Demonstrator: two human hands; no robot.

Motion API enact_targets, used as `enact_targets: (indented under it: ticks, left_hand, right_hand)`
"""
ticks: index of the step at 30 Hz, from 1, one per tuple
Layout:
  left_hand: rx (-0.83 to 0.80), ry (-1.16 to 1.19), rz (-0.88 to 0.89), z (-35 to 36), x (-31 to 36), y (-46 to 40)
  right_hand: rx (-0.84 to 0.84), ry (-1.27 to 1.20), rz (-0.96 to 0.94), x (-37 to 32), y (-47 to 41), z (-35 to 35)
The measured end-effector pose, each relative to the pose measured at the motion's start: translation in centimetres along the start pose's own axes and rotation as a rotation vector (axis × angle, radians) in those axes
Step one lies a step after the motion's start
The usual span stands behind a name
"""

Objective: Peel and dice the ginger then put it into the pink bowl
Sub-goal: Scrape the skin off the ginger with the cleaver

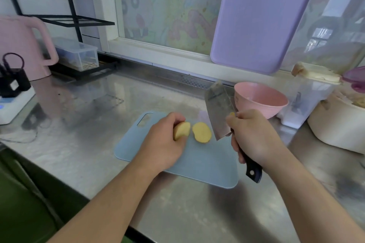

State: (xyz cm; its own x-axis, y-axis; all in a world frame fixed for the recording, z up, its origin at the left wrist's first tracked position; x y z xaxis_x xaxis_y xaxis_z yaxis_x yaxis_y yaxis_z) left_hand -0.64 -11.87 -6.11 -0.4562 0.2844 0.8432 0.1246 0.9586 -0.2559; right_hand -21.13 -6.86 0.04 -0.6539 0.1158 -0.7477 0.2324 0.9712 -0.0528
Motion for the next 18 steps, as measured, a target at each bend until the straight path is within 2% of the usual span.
enact_targets:
  ticks: [2,4,6,11,15,18]
  left_hand:
    - [0.108,-0.006,0.04,-0.8,0.1,-0.1]
    - [0.277,-0.089,0.112,-2.4,0.4,0.1]
    - [0.365,-0.182,0.136,-3.3,0.5,0.4]
    - [0.216,-0.349,0.091,-1.4,0.4,0.1]
    - [0.184,-0.375,0.305,-0.5,2.2,0.7]
    - [0.028,-0.44,0.441,1.4,3.4,1.4]
  right_hand:
    - [-0.019,0.013,0.02,0.6,-0.3,0.3]
    - [-0.029,0.056,0.027,1.0,-0.4,0.6]
    - [-0.028,0.097,0.031,1.2,-0.5,1.0]
    - [-0.031,0.145,0.023,1.0,-0.4,1.4]
    - [-0.033,0.156,0.016,0.8,-0.4,1.4]
    - [-0.002,0.183,0.023,0.9,-0.4,1.1]
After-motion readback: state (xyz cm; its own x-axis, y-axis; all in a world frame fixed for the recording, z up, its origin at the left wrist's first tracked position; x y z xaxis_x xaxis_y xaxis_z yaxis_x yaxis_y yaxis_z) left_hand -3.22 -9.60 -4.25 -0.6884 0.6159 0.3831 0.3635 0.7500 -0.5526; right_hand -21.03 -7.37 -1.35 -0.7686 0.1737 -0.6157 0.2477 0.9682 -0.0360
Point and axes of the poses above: each hand's wrist, its own y-axis away from the middle knuckle, its own z-axis out of the palm, x = y × z, the point moved 8 cm from there along -y, towards the middle knuckle, and after that the axes turned 7 degrees about y, right-handed, at the moved point
